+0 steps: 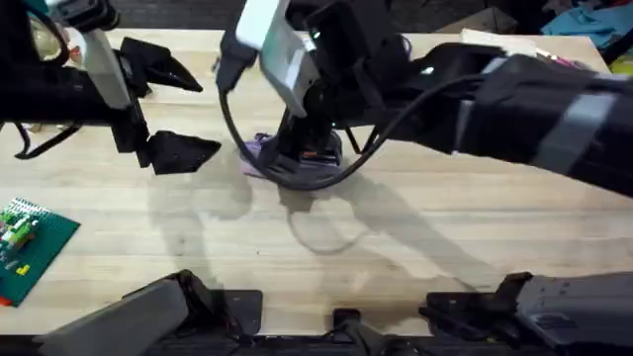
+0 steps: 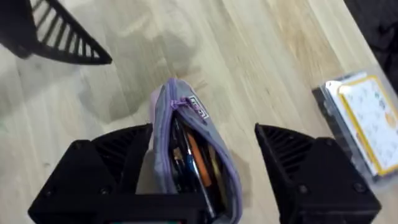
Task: Unzip the bag, pick up the pens from the table one at a time and place them inside, then zip the bag closed.
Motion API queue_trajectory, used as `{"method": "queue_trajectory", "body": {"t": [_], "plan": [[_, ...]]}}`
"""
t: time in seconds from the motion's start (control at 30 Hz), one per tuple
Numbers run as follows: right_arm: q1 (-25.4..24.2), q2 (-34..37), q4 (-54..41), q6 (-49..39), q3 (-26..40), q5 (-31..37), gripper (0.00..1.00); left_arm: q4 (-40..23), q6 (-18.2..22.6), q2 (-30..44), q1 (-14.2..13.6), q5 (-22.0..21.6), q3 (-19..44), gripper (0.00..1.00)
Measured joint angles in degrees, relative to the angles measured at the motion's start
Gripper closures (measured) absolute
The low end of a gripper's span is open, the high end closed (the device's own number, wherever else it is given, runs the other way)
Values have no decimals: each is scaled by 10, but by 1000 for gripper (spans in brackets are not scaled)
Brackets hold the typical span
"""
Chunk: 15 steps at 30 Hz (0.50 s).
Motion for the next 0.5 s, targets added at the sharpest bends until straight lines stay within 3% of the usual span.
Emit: {"method": "queue_trajectory", "body": {"t": [0.5], "plan": [[-21,-59,-25,234,0,0,3,0,104,156,35,-2,0,7]]}}
